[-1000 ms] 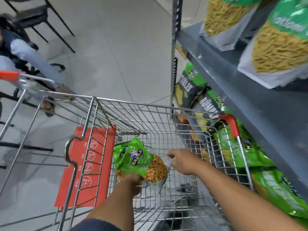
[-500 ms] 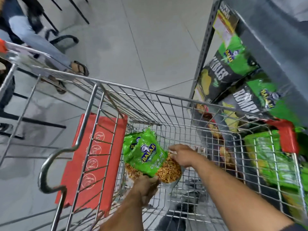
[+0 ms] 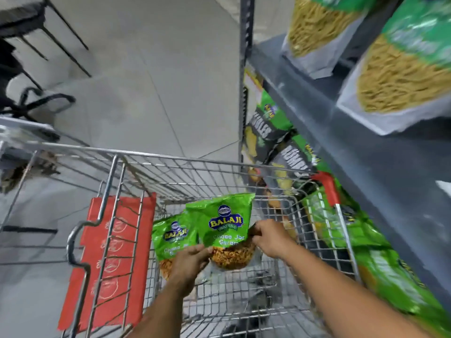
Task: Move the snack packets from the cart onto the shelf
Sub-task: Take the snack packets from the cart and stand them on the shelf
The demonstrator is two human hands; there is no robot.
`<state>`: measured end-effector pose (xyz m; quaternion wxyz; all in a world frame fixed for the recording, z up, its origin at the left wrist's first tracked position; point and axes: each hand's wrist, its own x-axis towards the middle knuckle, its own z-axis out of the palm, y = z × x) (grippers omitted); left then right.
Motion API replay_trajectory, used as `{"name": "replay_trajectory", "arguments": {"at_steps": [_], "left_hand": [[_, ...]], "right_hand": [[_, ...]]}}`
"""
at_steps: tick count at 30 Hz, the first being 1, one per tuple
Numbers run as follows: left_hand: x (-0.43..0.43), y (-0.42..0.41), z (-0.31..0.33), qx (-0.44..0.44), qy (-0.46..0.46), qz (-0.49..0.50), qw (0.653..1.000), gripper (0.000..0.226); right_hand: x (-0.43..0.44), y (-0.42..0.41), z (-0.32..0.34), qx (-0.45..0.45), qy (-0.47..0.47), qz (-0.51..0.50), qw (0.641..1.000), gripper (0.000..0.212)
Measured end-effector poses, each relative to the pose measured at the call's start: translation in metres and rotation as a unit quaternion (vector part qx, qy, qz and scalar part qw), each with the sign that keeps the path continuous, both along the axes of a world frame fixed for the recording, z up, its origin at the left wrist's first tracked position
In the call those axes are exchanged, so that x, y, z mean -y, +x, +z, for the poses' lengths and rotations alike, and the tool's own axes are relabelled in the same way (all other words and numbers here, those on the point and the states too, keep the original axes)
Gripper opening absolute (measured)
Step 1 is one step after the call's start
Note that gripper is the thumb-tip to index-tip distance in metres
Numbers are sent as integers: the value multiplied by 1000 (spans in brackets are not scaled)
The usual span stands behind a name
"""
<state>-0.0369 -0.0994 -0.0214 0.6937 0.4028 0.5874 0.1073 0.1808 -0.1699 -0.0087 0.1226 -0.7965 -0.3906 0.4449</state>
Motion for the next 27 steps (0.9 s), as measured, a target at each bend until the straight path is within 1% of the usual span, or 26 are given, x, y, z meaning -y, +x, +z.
{"name": "replay_trajectory", "arguments": {"at_steps": [1,3,4,5,6,8,9,11,13,15,17,19,20,21,23,24,25,26,27], "left_hand": [[0,5,11,19,19,-21,999,30],[1,19,40,42,88,-62,993,28],[2,25,56,54,128,-75,988,27],[3,33,74,66,167,-91,980,27],[6,39,92,73,202,-109,970,28],[17,54,130,95,245,-153,953,26],[24,64,146,109,263,-176,942,24],[38,85,175,136,307,-205,919,20],[66,116,201,182,338,-243,891,19],[99,147,220,233,335,-272,871,19],[133,176,233,267,333,-312,849,21],[166,203,241,298,319,-363,824,16],[182,216,244,311,309,-377,816,14],[200,232,247,326,298,-387,810,18],[233,261,248,350,248,-387,816,24],[247,275,247,358,221,-385,821,23],[260,289,246,365,202,-388,822,23],[272,301,244,371,189,-396,818,28],[282,314,241,375,177,-408,814,32]], "right_hand": [[9,3,14,0,11,-30,999,18],[31,9,47,-1,50,-108,993,12],[42,9,64,-4,77,-145,986,14],[54,10,83,-9,105,-180,978,22],[68,8,101,-23,135,-210,968,24],[102,5,141,-50,199,-270,941,13],[121,4,160,-48,225,-301,926,13],[154,1,191,-35,272,-343,898,13],[197,3,217,5,307,-385,870,12],[240,8,233,52,331,-430,838,11],[281,15,243,103,347,-472,804,15],[319,24,247,152,359,-504,771,18],[335,31,249,177,362,-518,755,20],[352,39,251,198,363,-534,737,21],[380,58,251,214,367,-561,711,21],[389,68,252,222,369,-568,702,25],[398,78,253,234,370,-572,693,31],[406,86,253,247,369,-575,687,36],[413,94,251,261,367,-581,678,37]]}}
